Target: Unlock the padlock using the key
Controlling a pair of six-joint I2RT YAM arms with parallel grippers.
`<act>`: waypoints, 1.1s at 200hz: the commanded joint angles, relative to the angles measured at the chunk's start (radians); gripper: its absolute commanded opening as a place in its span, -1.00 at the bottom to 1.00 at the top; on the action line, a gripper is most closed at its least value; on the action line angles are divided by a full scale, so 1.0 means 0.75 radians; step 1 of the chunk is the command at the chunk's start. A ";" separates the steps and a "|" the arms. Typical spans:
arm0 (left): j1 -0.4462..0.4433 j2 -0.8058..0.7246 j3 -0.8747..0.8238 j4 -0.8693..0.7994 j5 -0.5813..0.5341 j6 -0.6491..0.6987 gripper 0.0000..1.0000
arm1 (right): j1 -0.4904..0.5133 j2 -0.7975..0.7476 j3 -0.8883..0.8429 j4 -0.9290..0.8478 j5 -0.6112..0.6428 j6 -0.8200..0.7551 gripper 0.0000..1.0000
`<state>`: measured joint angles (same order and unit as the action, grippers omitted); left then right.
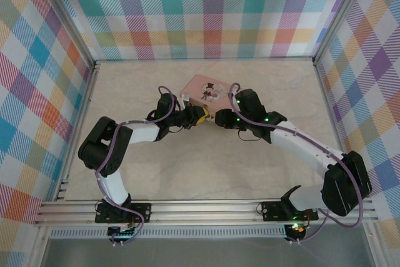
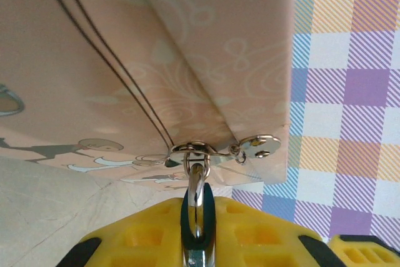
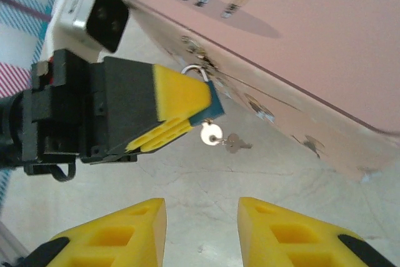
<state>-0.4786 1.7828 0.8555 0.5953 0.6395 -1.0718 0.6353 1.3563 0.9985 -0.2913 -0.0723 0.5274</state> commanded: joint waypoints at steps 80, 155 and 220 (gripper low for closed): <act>0.016 -0.068 0.074 0.053 0.084 0.004 -0.66 | 0.114 0.280 0.191 -0.106 0.215 -0.440 -0.19; 0.019 -0.052 0.073 0.072 0.092 -0.007 -0.66 | 0.128 0.379 0.311 -0.127 0.282 -0.540 -0.19; 0.022 -0.047 0.078 0.088 0.100 -0.015 -0.66 | 0.143 0.420 0.348 -0.160 0.291 -0.594 -0.20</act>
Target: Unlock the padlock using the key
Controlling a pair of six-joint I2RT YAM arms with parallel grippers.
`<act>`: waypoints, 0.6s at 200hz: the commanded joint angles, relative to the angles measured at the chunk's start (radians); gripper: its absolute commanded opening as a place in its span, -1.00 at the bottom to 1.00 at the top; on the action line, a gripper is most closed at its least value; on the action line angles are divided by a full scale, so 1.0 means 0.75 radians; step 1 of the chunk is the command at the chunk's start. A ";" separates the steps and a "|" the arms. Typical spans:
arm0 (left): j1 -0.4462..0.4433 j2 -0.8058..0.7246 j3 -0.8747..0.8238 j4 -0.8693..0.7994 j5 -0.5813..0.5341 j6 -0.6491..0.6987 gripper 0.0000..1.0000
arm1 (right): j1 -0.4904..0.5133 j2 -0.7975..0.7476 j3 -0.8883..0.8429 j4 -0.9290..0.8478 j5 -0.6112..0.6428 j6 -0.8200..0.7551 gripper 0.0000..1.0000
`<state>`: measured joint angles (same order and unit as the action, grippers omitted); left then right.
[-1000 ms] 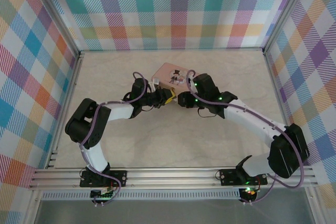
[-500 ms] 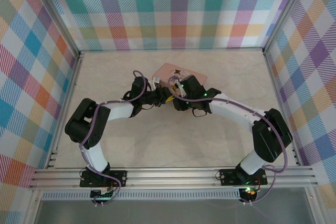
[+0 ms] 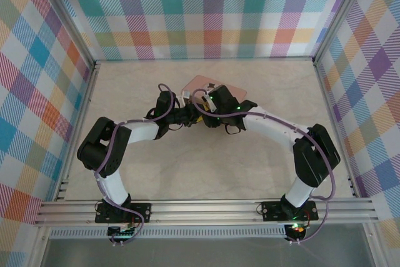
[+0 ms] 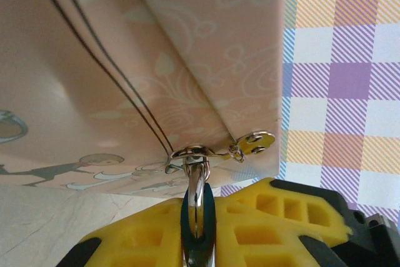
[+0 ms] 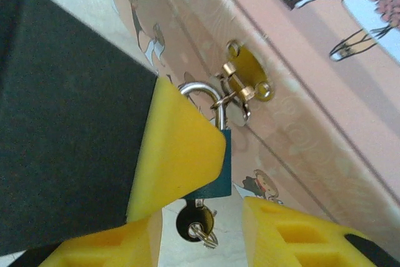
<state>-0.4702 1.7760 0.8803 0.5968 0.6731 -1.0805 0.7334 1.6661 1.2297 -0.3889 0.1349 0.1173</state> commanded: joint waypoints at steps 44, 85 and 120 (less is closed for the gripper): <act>0.013 -0.033 0.043 0.096 0.059 -0.009 -0.67 | 0.017 0.039 0.069 -0.042 0.039 -0.069 -0.26; 0.013 -0.032 0.041 0.108 0.064 -0.016 -0.67 | 0.024 0.085 0.118 -0.075 0.072 -0.110 -0.44; 0.015 -0.034 0.039 0.110 0.063 -0.015 -0.67 | 0.028 0.088 0.106 -0.084 0.044 -0.131 -1.00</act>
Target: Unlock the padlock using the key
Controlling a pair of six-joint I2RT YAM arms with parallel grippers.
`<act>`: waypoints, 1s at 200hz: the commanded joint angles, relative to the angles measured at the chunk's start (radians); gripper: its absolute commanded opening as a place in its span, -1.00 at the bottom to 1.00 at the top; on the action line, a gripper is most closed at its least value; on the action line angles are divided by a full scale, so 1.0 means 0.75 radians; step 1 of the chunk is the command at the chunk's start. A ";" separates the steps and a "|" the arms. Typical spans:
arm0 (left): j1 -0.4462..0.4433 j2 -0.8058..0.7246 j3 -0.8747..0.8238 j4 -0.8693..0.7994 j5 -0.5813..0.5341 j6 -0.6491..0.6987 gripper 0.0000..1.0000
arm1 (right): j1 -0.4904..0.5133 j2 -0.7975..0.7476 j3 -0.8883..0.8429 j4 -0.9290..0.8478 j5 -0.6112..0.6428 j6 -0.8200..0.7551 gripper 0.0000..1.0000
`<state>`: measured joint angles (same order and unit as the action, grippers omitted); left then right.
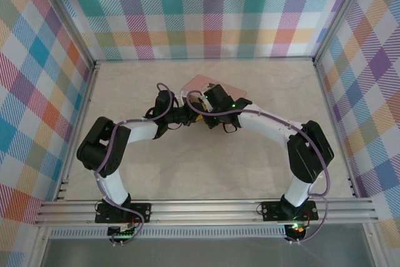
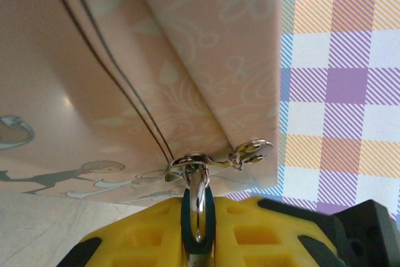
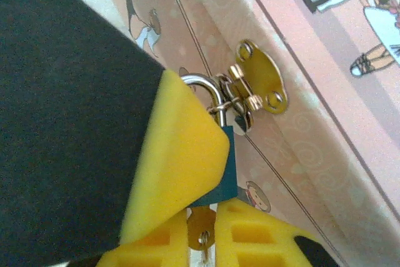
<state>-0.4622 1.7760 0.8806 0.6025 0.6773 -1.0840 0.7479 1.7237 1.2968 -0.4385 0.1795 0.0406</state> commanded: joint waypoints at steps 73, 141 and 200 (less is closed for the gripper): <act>0.009 -0.063 -0.055 -0.034 -0.029 0.092 -0.17 | 0.009 0.016 -0.122 0.110 -0.130 0.039 -1.00; 0.066 -0.191 -0.207 -0.179 -0.181 0.165 0.02 | 0.021 0.016 -0.294 0.229 -0.197 0.079 -1.00; 0.173 -0.358 -0.074 -0.537 -0.370 0.358 0.09 | 0.028 0.018 -0.331 0.223 -0.184 0.028 -1.00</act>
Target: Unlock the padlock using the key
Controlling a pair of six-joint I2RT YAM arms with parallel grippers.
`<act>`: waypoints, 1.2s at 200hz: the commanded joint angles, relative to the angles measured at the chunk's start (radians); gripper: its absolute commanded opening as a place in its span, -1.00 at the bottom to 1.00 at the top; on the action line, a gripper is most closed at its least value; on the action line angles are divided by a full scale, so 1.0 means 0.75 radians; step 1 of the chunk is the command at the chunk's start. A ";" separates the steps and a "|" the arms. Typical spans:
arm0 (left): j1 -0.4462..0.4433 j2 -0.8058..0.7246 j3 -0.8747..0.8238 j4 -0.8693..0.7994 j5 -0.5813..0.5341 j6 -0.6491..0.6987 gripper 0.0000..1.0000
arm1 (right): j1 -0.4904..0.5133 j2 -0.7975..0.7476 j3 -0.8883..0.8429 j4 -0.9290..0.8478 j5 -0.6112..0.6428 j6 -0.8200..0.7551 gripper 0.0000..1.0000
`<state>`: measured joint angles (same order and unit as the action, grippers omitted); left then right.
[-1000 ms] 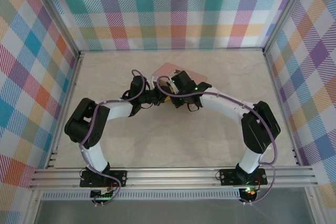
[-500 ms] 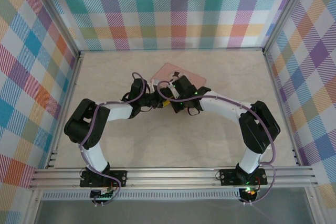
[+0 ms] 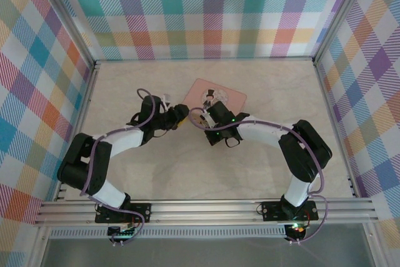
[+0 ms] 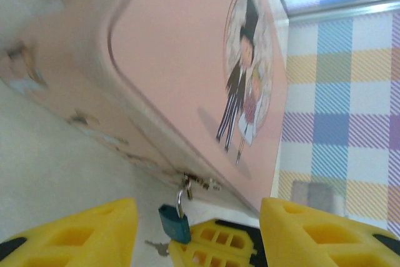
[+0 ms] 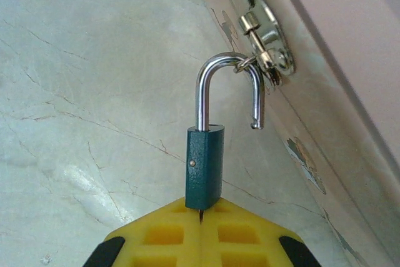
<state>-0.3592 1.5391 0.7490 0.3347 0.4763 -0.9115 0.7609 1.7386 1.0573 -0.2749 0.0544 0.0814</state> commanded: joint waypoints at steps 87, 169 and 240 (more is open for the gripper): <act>0.086 0.248 0.487 -0.355 -0.200 0.284 0.13 | 0.045 0.000 0.010 -0.032 0.056 -0.167 -1.00; 0.087 0.443 0.619 -0.323 -0.088 0.268 0.13 | 0.055 -0.013 0.016 0.003 0.124 -0.377 -1.00; 0.070 0.480 0.586 -0.240 -0.012 0.208 0.13 | 0.079 0.043 0.024 0.215 0.168 -0.749 -1.00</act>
<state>-0.3042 1.8881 1.1893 0.1207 0.4232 -0.7395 0.8028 1.7432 1.0565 -0.2253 0.1890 -0.3382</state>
